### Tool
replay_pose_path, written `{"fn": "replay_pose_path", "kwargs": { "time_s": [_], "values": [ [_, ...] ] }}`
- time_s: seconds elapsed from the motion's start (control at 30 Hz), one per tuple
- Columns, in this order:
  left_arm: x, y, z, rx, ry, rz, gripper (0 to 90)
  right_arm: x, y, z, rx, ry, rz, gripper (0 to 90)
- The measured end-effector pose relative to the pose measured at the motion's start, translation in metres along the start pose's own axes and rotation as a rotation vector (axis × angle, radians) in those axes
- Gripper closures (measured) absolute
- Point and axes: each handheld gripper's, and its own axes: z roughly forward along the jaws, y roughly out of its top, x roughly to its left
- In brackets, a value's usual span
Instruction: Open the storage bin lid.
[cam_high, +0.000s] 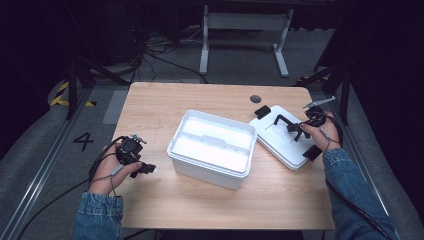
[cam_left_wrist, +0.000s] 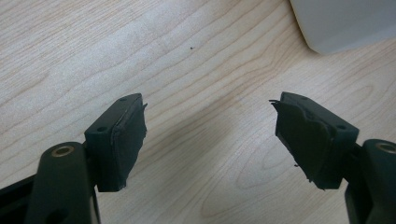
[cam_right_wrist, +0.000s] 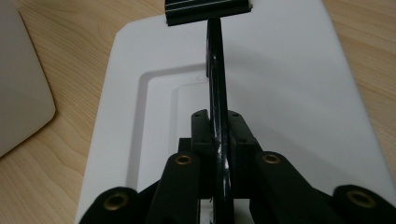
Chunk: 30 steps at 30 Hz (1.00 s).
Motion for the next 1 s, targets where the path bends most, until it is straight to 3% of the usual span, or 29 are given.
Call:
{"fn": "replay_pose_path", "kwargs": {
  "time_s": [0.33, 0.63, 0.8, 0.9, 1.0],
  "values": [
    [0.0, 0.0, 0.0, 0.005, 0.002, 0.007, 25.4, -0.002, -0.005, 0.004, -0.002, 0.009, 0.007, 84.5],
    [0.001, 0.0, 0.001, 0.002, -0.001, 0.004, 25.0, -0.008, -0.009, 0.004, -0.008, 0.031, 0.045, 83.3],
    [0.001, 0.0, 0.001, 0.006, -0.002, 0.003, 25.0, -0.011, -0.01, 0.004, -0.024, 0.015, 0.056, 75.1],
    [0.001, 0.0, 0.002, 0.005, -0.003, 0.005, 24.9, -0.011, -0.01, 0.001, -0.056, 0.009, 0.057, 60.6],
    [0.001, 0.0, 0.002, 0.01, -0.004, -0.001, 24.9, -0.011, -0.008, -0.003, -0.075, 0.002, 0.051, 55.0]
  ]
}}
